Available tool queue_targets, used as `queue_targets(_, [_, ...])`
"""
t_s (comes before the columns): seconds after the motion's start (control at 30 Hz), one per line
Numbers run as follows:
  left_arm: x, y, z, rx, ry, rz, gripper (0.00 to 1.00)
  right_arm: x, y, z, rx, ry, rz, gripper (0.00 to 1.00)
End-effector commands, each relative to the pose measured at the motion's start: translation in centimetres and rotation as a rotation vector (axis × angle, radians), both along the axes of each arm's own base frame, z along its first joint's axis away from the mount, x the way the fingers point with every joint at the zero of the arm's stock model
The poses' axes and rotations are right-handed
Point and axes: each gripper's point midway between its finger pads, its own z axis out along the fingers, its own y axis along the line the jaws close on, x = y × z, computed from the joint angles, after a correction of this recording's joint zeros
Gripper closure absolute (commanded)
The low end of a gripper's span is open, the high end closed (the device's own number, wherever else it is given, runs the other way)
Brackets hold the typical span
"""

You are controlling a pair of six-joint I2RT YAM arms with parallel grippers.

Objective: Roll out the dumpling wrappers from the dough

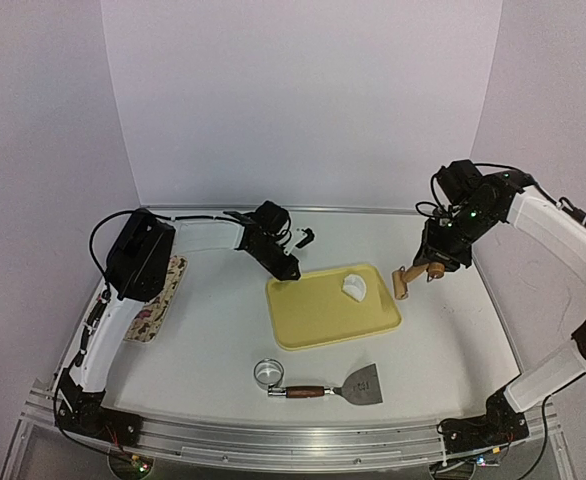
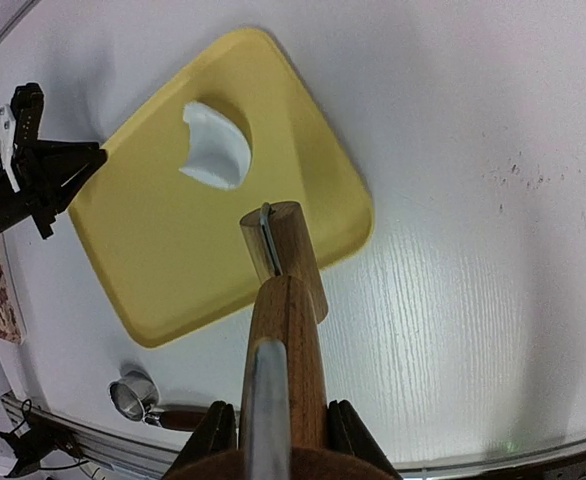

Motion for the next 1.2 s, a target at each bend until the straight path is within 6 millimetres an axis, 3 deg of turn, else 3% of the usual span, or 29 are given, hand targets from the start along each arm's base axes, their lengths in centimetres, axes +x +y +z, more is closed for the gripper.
queue_targets(0.0, [-2.2,1.9,-1.5,0.058,0.108,0.058,0.97,1.0,0.7,0.3,0.012,-0.024,0.026,1.00])
queue_targets(0.23, [-5.3,4.1,-1.7,0.032,0.222,0.193,1.00,2.6,1.6,0.0,0.020,-0.029,0.052,1.00])
queue_targets(0.43, [-9.0,3.3,-0.7,-0.021,0.293,0.222,1.00,5.2,3.7,0.7,0.051,-0.060,0.125,1.00])
queue_targets(0.6, [-11.5,2.8,-1.5,0.014,0.304,0.225,1.00,6.8,5.2,1.0,0.067,-0.077,0.191,1.00])
queue_targets(1.0, [-12.6,2.5,-1.8,0.048,0.277,0.218,1.00,10.6,7.3,0.4,0.043,-0.124,0.318,1.00])
queue_targets(1.17, [-12.5,2.5,-1.9,0.054,0.272,0.217,1.00,11.8,7.4,-0.9,0.002,-0.124,0.345,1.00])
